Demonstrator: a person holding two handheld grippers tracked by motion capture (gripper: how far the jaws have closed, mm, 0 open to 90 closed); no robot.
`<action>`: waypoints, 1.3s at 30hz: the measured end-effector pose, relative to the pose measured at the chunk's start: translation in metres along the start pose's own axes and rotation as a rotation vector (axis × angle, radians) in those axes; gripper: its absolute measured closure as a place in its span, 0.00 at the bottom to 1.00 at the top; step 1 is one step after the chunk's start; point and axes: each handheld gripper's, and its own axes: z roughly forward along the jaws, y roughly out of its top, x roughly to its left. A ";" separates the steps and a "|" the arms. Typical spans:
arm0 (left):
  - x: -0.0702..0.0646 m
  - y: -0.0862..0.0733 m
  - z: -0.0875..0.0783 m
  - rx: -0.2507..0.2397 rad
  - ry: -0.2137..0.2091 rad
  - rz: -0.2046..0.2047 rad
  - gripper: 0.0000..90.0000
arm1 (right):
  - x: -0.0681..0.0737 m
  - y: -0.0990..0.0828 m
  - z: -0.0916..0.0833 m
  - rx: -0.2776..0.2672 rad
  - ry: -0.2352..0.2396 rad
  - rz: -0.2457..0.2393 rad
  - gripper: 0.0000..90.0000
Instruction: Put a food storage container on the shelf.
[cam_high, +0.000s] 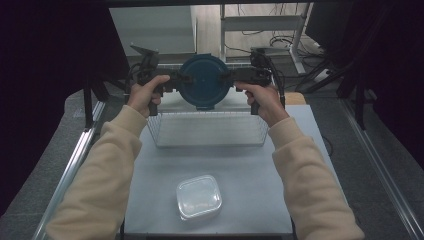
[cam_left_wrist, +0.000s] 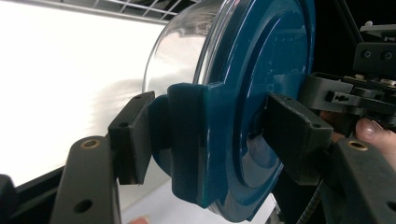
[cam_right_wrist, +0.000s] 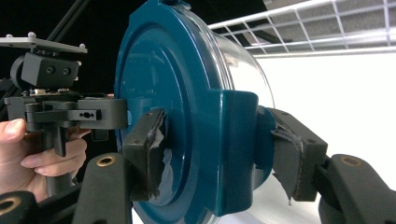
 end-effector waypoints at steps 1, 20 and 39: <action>0.000 0.000 0.000 0.000 0.000 0.000 0.40 | 0.000 0.000 0.000 0.000 0.000 0.000 0.45; 0.030 0.017 0.022 -0.009 -0.059 -0.141 0.40 | -0.036 0.010 0.020 0.043 0.028 0.204 0.40; 0.013 0.000 -0.002 -0.141 0.053 0.043 0.25 | -0.003 -0.003 0.008 -0.013 -0.167 -0.059 0.11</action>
